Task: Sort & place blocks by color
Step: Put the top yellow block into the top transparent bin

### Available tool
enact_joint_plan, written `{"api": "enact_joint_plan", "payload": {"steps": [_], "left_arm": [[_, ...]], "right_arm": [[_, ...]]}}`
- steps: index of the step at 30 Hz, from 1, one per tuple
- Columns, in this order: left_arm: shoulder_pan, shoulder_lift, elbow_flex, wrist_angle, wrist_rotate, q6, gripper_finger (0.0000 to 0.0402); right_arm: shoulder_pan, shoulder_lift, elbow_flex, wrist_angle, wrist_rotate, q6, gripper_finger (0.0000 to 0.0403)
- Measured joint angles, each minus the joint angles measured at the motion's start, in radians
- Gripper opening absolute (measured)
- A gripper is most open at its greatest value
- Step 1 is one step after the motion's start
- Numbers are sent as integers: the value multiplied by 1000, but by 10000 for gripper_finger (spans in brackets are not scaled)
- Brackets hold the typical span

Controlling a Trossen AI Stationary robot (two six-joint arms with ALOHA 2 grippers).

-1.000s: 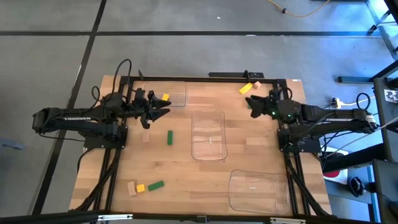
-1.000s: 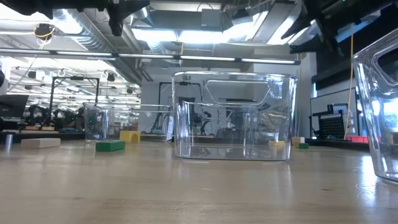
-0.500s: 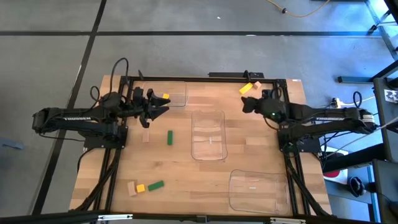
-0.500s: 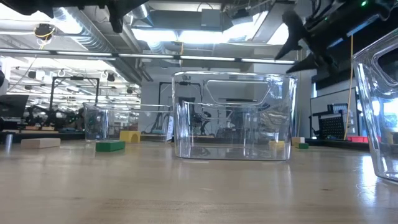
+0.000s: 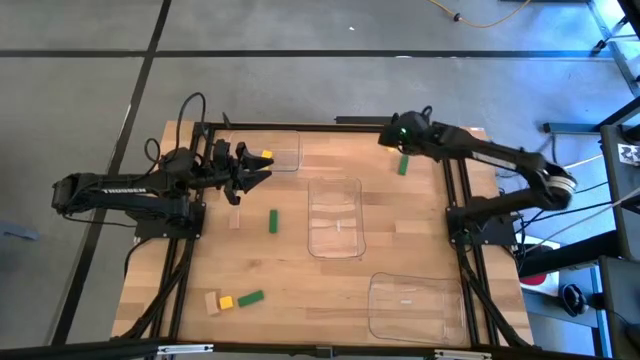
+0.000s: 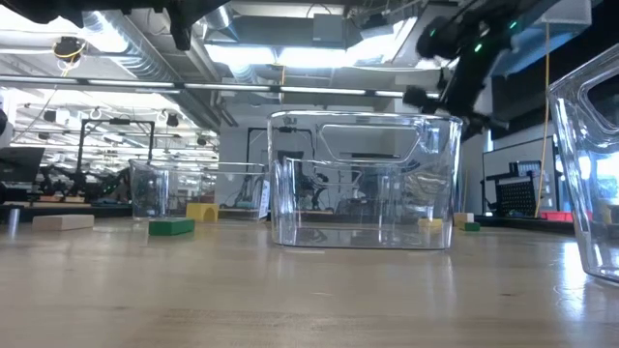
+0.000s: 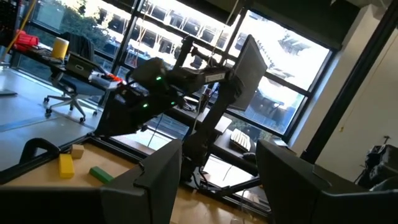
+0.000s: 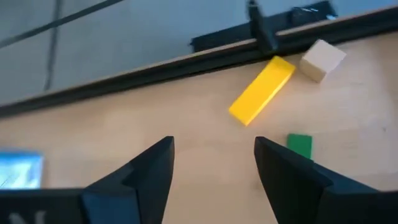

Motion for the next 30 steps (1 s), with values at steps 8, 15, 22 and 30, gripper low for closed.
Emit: {"api": "enact_joint_plan", "payload": {"steps": [8, 15, 22, 30], "left_arm": [[0, 0, 0, 0, -9, 0, 199], [0, 0, 0, 0, -12, -1, 199], [0, 0, 0, 1, -12, 0, 199], [0, 0, -1, 2, -27, -2, 199]], "right_arm": [[-56, 207, 1, 32, 3, 256, 225], [-30, 303, 1, 59, 51, 423, 225], [28, 373, 1, 82, 145, 612, 225], [29, 405, 0, 98, 166, 532, 188]]}}
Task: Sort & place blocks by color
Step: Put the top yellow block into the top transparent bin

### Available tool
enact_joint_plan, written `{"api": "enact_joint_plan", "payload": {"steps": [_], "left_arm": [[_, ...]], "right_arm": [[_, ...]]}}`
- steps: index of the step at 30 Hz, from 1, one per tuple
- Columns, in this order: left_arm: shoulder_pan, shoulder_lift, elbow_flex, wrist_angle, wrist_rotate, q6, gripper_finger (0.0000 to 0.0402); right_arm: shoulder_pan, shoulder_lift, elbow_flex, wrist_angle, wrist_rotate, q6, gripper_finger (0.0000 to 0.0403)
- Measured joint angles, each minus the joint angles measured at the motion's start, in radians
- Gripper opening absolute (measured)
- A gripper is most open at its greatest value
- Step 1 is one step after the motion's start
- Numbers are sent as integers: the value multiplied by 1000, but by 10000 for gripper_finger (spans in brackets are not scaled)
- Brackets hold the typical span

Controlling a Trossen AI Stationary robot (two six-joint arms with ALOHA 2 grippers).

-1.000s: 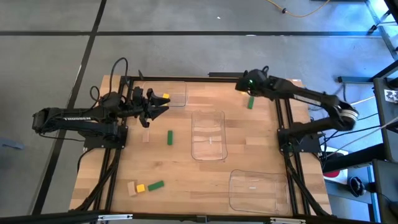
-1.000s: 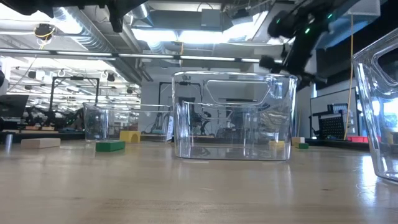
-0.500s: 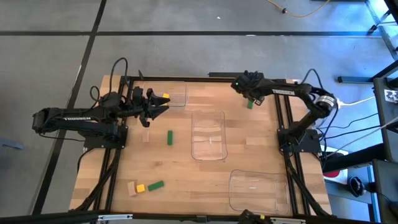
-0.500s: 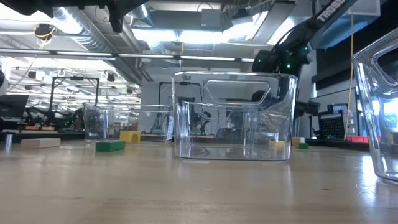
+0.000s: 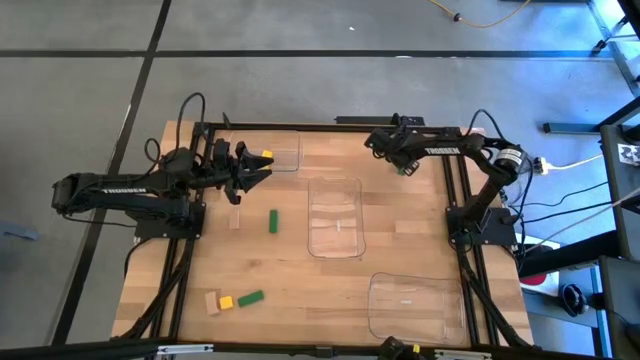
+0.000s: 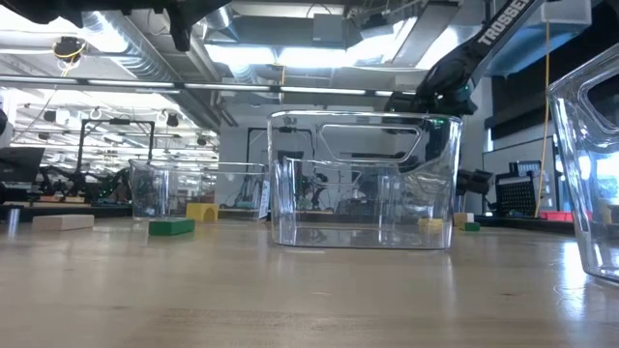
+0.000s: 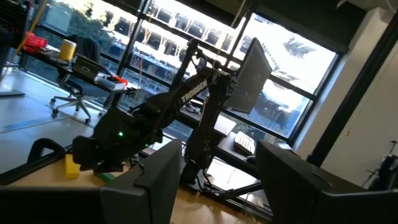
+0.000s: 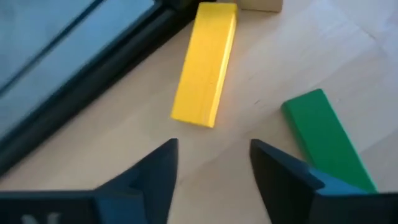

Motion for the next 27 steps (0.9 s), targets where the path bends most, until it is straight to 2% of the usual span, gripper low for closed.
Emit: {"api": "enact_joint_plan", "payload": {"steps": [2, 5, 6, 9, 12, 16, 19, 27], "left_arm": [[0, 0, 0, 0, -18, 1, 199], [0, 0, 0, 0, -34, 2, 199], [0, 0, 0, 0, -36, 2, 199], [0, 0, 0, 0, -37, 2, 199], [0, 0, 0, -1, -37, 2, 199], [0, 0, 0, -1, -49, 2, 198], [0, 0, 0, -1, -63, 2, 198], [0, 0, 0, -1, -60, -19, 198]], "right_arm": [[-2, 1, 0, -1, 3, -56, 139], [8, -3, -1, -2, 37, -155, 36], [16, -7, -1, -4, 49, -207, 19], [58, -16, -8, -43, 54, -310, 10], [115, -54, -83, -11, 96, -312, 4], [148, -119, -210, 300, 185, -371, 2], [136, -103, -253, 493, 250, -482, 2], [87, -5, -224, 501, 374, -588, 1]]}}
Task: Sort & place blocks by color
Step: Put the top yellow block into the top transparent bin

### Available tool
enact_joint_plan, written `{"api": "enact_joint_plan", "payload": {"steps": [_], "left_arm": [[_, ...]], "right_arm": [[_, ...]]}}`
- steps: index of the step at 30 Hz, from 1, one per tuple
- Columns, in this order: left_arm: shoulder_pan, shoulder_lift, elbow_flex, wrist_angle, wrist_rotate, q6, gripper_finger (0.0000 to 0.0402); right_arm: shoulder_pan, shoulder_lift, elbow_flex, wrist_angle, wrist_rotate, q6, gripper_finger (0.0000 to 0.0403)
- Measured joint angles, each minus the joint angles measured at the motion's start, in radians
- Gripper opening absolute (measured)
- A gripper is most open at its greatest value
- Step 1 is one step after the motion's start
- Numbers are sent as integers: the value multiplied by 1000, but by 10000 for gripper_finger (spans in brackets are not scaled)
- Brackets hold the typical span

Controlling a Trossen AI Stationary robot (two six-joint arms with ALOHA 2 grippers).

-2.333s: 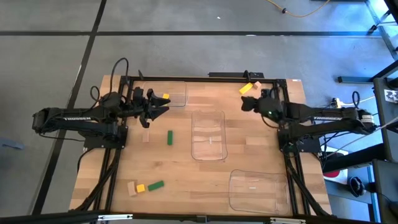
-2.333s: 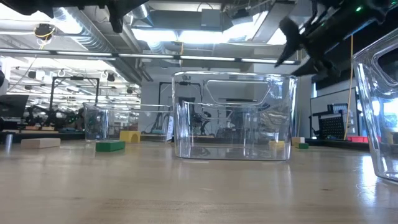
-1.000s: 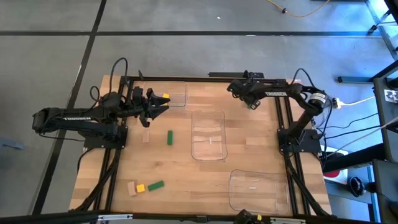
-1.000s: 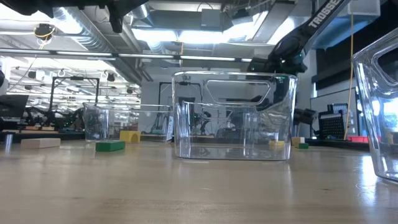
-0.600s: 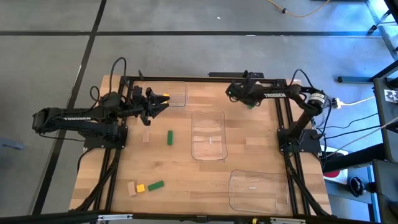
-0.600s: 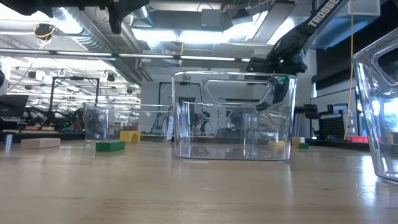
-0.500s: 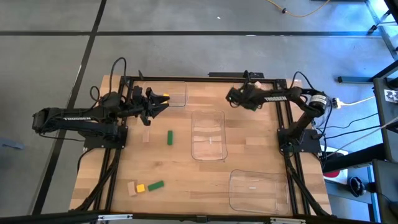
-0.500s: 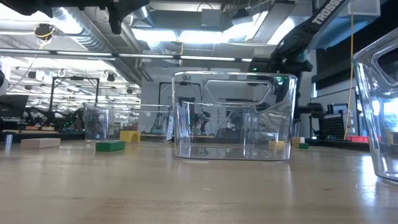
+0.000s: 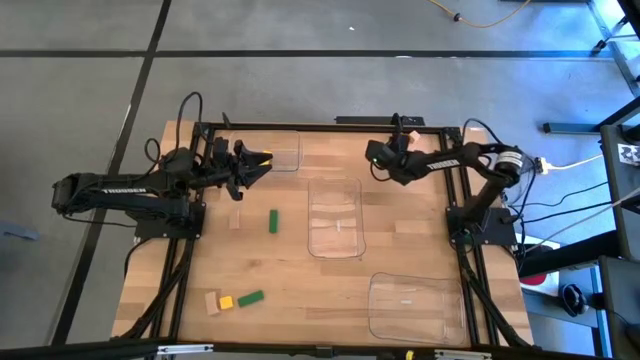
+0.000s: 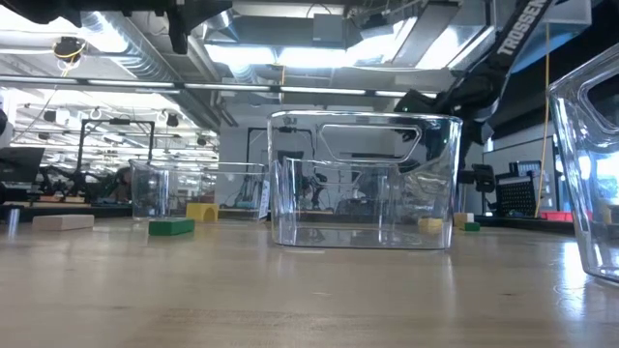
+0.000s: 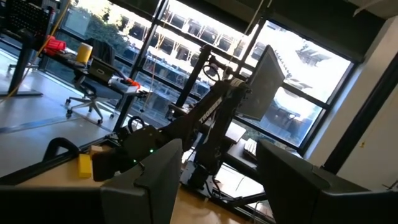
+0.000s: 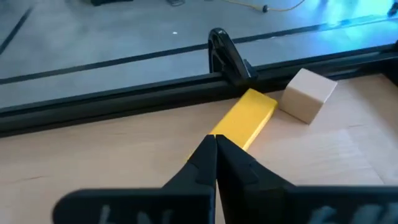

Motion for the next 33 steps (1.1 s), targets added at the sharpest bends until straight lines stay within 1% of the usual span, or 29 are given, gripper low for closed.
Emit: {"api": "enact_joint_plan", "payload": {"steps": [5, 9, 12, 14, 17, 22, 28, 31, 33], "left_arm": [[0, 0, 0, 0, -1, -6, 198], [0, 0, 0, 0, -15, -7, 198], [0, 0, 0, 0, -19, -7, 198], [0, 0, 0, 0, -20, -8, 198], [0, 0, 0, 0, -20, -8, 198], [0, 0, 0, 0, -20, -8, 198], [0, 0, 0, 0, -20, -7, 198], [0, 1, 0, 0, -21, -6, 198], [0, 1, 0, 0, -25, -6, 198]], "right_arm": [[-32, 60, 1, 12, -17, 29, 0], [-57, 87, 1, 79, -58, 16, 0], [-72, 89, 1, 158, -90, -53, 0], [-88, 89, 5, 182, -135, -131, 0], [-105, 89, 24, 150, -184, -170, 0], [-162, 85, 62, 47, -319, -78, 0], [-183, 75, 61, 33, -380, -90, 0], [-183, 74, 60, 13, -438, -103, 0], [-183, 75, 57, 9, -449, -104, 0]]}}
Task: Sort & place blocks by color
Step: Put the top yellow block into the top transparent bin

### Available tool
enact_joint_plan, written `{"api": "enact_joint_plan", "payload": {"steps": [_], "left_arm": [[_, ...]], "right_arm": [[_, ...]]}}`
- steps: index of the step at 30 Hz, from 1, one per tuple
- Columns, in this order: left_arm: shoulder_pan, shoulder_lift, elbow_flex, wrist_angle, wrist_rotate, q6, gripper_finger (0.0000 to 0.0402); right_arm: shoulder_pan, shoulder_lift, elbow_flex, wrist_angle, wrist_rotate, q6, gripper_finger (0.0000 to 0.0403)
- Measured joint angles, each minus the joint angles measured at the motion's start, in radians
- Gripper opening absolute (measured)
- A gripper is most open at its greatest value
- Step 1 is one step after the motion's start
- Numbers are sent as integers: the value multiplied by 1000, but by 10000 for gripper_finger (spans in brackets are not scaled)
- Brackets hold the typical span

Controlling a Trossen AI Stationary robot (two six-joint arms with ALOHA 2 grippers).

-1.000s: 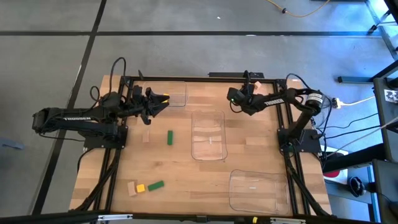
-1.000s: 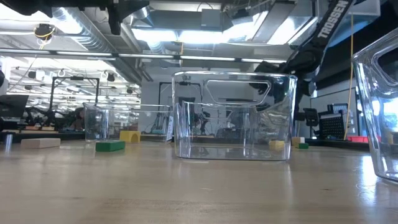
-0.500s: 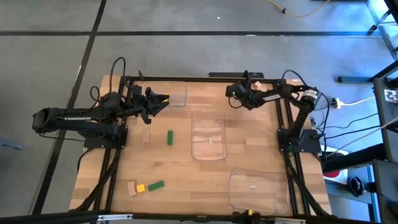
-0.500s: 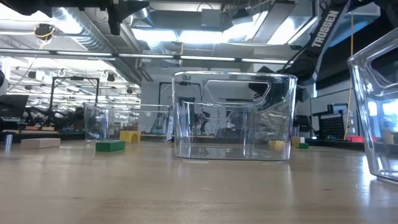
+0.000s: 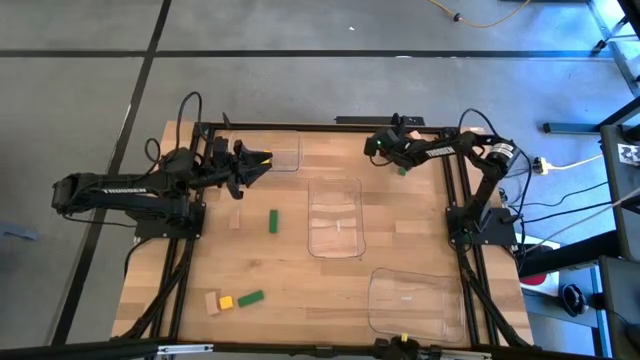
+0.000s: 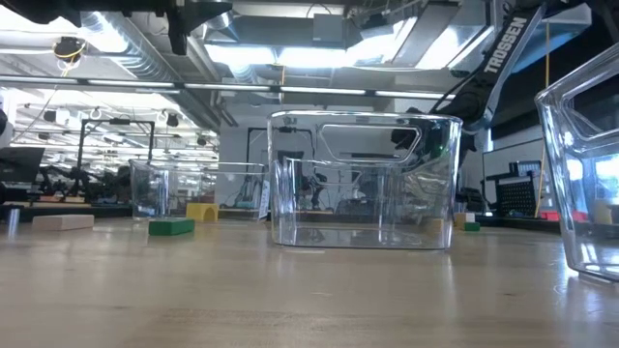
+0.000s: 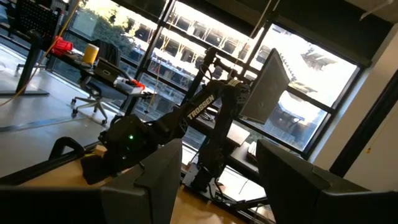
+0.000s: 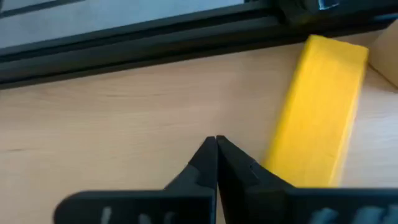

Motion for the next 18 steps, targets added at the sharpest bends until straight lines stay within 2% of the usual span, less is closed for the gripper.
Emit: {"api": "enact_joint_plan", "payload": {"steps": [8, 11, 15, 18], "left_arm": [[0, 0, 0, 1, -22, 0, 198], [0, 0, 0, 2, -25, 1, 198], [0, 0, 0, 2, -25, 1, 199], [0, 0, 0, 2, -27, 2, 199]], "right_arm": [[99, -29, -1, 12, -51, -3, 0], [119, -87, 0, -60, 30, 0, 0], [102, -123, -3, -266, 219, 90, 0], [79, -119, -4, -268, 250, 112, 0]]}}
